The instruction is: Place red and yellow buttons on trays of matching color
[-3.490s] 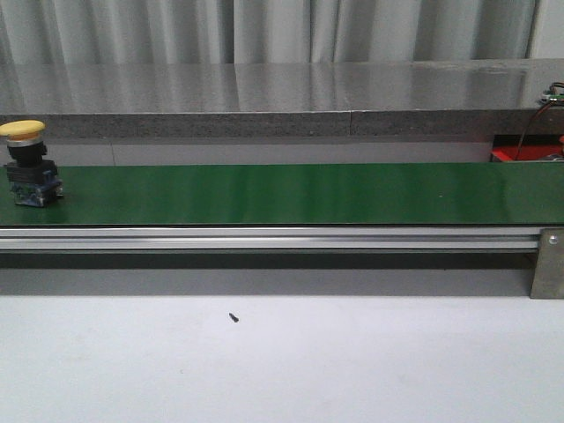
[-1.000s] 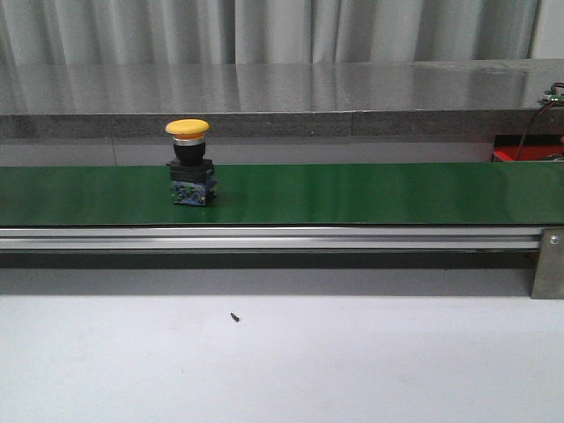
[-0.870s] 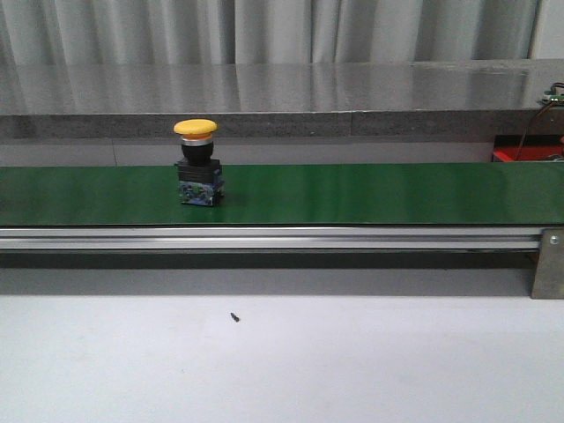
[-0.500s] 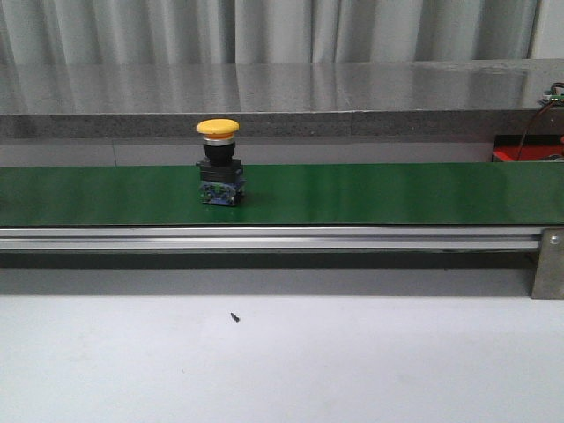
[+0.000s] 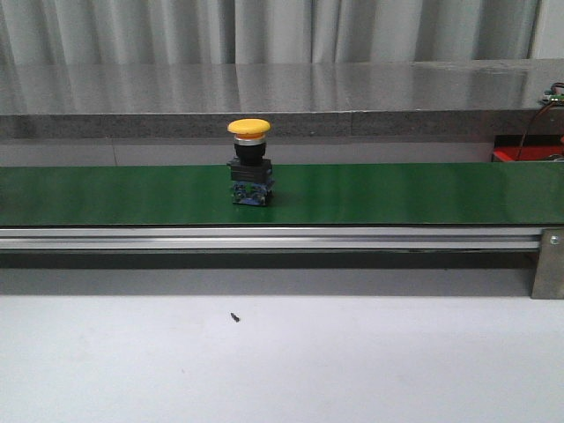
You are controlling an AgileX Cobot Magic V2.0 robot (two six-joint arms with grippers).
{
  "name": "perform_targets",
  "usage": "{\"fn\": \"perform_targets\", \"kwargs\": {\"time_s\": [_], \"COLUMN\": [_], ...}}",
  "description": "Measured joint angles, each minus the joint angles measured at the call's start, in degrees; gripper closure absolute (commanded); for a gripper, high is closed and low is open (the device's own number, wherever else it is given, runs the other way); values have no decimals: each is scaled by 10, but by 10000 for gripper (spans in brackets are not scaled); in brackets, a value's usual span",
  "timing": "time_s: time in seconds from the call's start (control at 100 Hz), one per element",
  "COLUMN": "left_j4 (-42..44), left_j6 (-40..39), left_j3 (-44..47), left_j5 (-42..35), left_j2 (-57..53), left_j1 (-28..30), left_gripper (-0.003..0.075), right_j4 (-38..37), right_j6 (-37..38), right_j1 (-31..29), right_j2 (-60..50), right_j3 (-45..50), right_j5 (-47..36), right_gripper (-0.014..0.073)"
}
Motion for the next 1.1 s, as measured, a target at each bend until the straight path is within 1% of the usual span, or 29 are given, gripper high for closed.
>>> {"fn": "perform_targets", "kwargs": {"time_s": [0.24,0.34,0.45,0.59,0.72,0.79,0.86,0.94,1.03,1.04,1.1], "left_j4": [-7,-37,-87,-113,-119,-120,-122,-122,-122,-122,-122], "left_j6": [4,33,80,121,142,147,150,151,151,151,151], "left_j3": [1,1,10,70,176,238,299,357,409,416,437], "left_j5": [-6,-6,-8,-47,-127,-175,-220,-263,-306,-313,-336], "left_j2": [-86,-128,-171,-243,-327,-375,-425,-475,-527,-534,-559], "left_j1": [0,0,-1,-20,-62,-93,-122,-148,-159,-159,-160], "left_gripper": [166,180,227,291,344,393,469,591,731,741,740], "right_j4": [0,0,0,0,0,0,0,0,0,0,0], "right_j6": [0,0,0,0,0,0,0,0,0,0,0], "right_j1": [0,0,0,0,0,0,0,0,0,0,0], "right_j2": [0,0,0,0,0,0,0,0,0,0,0], "right_j3": [0,0,0,0,0,0,0,0,0,0,0], "right_j5": [0,0,0,0,0,0,0,0,0,0,0], "right_gripper": [662,662,662,662,662,662,662,662,662,662,662]}}
